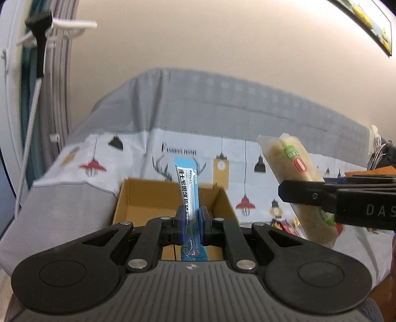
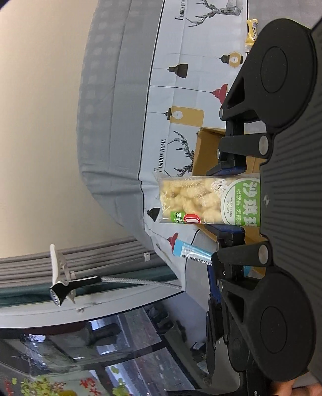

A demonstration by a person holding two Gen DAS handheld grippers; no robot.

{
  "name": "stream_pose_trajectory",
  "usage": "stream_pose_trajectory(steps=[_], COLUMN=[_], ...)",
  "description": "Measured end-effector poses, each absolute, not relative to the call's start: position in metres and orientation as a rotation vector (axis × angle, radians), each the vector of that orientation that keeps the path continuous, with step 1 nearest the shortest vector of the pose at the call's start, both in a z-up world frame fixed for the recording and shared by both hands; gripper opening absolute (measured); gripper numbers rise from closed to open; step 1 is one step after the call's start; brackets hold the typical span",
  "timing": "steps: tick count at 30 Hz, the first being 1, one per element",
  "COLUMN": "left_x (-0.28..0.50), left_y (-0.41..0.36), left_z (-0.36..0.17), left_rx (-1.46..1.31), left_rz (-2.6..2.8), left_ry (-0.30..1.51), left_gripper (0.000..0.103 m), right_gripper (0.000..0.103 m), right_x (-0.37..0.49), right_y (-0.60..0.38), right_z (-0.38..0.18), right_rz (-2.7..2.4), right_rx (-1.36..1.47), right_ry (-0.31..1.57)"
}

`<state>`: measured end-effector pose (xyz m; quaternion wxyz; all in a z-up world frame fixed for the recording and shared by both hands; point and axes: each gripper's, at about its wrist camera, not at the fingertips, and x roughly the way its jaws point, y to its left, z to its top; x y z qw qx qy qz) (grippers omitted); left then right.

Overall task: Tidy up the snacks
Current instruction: 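Carry both snacks over the cardboard box and open both tools to drop them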

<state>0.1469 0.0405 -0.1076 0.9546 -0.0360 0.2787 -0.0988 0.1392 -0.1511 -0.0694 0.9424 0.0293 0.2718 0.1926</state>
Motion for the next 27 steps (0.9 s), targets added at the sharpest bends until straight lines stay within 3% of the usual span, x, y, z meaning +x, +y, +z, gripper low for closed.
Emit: stream_pose_trajectory(steps=[27], left_x=[0.253], left_y=[0.082], left_z=[-0.287], left_rx=[-0.073], left_rz=[-0.154], left_ry=[0.943], left_gripper=[0.011], right_gripper=[0.039], right_x=[0.264], right_y=[-0.101], right_z=[-0.265], right_rz=[0.401], right_rx=[0.091], right_ry=[0.971])
